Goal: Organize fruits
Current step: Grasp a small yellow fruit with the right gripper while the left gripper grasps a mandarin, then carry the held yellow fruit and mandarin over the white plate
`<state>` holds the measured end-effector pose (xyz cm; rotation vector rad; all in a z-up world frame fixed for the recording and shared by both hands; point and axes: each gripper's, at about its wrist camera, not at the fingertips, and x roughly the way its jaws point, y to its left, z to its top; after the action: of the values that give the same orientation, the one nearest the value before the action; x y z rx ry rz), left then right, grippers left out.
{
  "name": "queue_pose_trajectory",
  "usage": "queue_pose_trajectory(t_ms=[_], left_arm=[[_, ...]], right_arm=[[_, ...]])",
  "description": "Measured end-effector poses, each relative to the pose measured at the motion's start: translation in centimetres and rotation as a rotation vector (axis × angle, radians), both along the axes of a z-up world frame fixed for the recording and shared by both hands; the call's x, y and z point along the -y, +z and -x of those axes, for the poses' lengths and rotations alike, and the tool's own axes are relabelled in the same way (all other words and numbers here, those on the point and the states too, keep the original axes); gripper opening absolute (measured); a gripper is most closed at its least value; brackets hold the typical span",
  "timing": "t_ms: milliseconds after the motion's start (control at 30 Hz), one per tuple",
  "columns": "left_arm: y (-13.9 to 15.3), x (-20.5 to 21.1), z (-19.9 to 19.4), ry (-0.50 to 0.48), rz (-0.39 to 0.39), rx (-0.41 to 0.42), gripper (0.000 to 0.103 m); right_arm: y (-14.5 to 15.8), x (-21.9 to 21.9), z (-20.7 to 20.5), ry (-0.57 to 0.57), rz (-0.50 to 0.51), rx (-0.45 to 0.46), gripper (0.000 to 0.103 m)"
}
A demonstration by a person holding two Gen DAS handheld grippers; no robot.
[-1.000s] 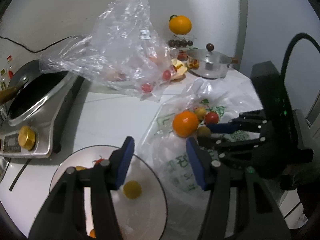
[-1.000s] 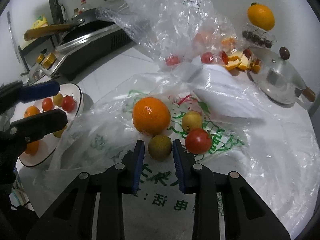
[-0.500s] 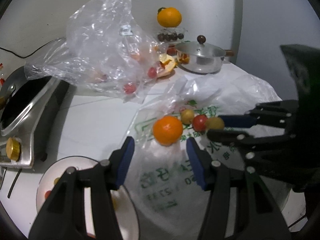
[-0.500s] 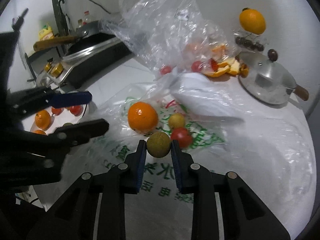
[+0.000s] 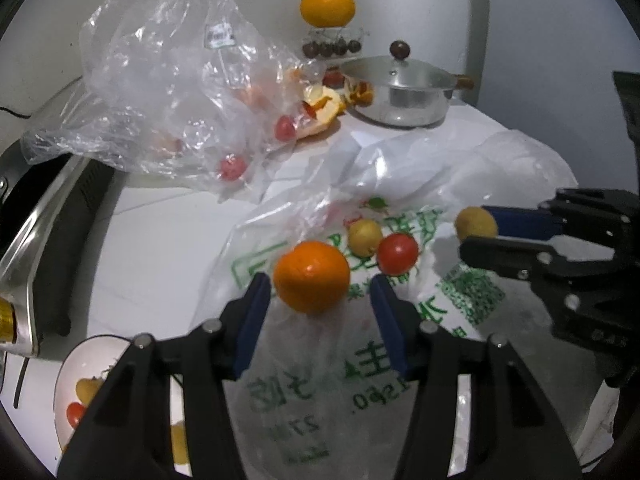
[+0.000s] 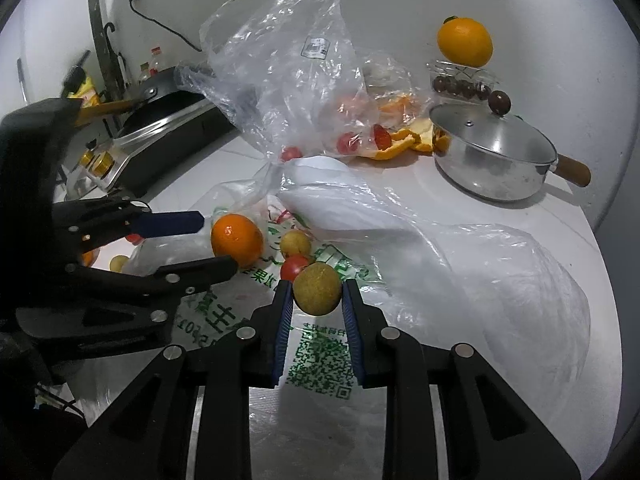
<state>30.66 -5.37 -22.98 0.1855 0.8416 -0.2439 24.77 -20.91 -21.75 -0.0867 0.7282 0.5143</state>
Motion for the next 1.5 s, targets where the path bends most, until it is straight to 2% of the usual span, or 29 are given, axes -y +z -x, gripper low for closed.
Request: queue_pose_trajectory(t_ms=[300, 400, 500, 1067, 1500], left_arm=[[-1.3, 0.2, -2.1, 0.015, 0.001, -0.062, 0.053], [-1.2, 0.4, -2.0, 0.009, -0.009, -0.051, 0.047], [-1.1, 0.4, -1.8, 0.002, -0.004, -0.052, 0.046], [2.8, -1.2, 3.3, -0.033, 0.058, 0.027, 0.046], [4.5, -7.2, 8.1, 0.029, 0.099, 0.085, 0.046]], right_arm=[[-0.3, 0.2, 0.0, 0.008, -0.025, -0.004, 0.027], [-0.3, 0.3, 0.0, 0.001, -0.029, -0.005, 0.027], [-0.3, 0.3, 0.0, -0.003, -0.027, -0.003, 0.027], [1.9, -2.0, 2.6, 0.005, 0.013, 0.048, 0.027], [3.9, -7.4, 5.1, 0.068, 0.041, 0.090, 0.027]])
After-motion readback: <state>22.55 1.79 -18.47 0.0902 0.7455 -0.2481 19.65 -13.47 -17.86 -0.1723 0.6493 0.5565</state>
